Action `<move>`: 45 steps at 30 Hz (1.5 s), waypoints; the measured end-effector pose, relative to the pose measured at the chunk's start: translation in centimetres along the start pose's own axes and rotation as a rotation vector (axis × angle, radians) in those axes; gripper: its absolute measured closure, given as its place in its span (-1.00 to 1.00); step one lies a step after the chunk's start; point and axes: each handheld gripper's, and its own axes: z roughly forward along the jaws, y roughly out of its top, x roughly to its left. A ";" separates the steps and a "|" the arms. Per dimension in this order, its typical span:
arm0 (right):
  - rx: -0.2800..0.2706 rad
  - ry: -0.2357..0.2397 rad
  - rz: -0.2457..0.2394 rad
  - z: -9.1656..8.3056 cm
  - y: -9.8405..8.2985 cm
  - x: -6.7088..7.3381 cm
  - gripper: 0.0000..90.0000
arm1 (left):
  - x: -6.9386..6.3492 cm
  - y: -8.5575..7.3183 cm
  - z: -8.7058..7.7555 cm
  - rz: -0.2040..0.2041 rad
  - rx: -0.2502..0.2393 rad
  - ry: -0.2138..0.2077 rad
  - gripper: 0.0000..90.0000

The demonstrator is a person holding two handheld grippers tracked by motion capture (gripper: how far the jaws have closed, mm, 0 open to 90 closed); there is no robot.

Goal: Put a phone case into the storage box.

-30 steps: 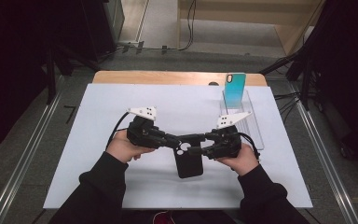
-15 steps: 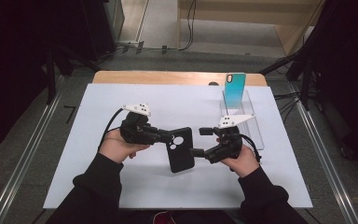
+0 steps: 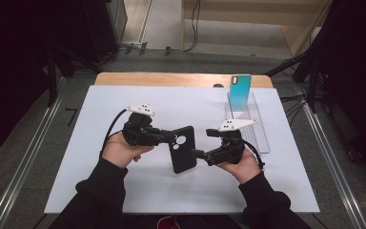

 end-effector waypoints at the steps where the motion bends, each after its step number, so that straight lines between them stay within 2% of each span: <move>1: 0.003 -0.004 0.003 0.1 0.0 0.0 -1.00 | 0.0 0.0 0.0 -0.006 -0.003 0.008 0.72; 6: -0.017 -0.034 0.018 0.3 0.1 0.3 -1.00 | 0.0 0.0 0.1 -0.040 0.009 0.038 0.72; 13: -0.048 -0.101 0.030 0.6 0.2 0.9 -1.00 | -0.4 0.1 0.5 -0.062 0.013 0.118 0.72; 14: -0.052 -0.118 0.031 0.7 0.1 1.0 -1.00 | -0.5 0.1 0.5 -0.067 0.008 0.128 0.72; 21: -0.057 -0.157 0.064 1.5 0.1 1.6 -1.00 | -0.9 0.1 0.7 -0.101 -0.028 0.158 0.72; 25: -0.054 -0.171 0.070 1.9 0.1 1.9 -1.00 | -0.9 0.1 0.9 -0.126 -0.036 0.161 0.72; 29: -0.054 -0.182 0.068 2.2 0.1 2.1 -1.00 | -1.0 0.3 1.1 -0.125 -0.032 0.162 0.72; 33: -0.056 -0.210 0.088 2.5 0.1 2.4 -1.00 | -1.1 0.4 1.3 -0.138 -0.033 0.170 0.72; 45: -0.037 -0.232 0.095 3.8 0.1 2.8 -1.00 | -1.6 0.5 2.0 -0.162 -0.033 0.161 0.72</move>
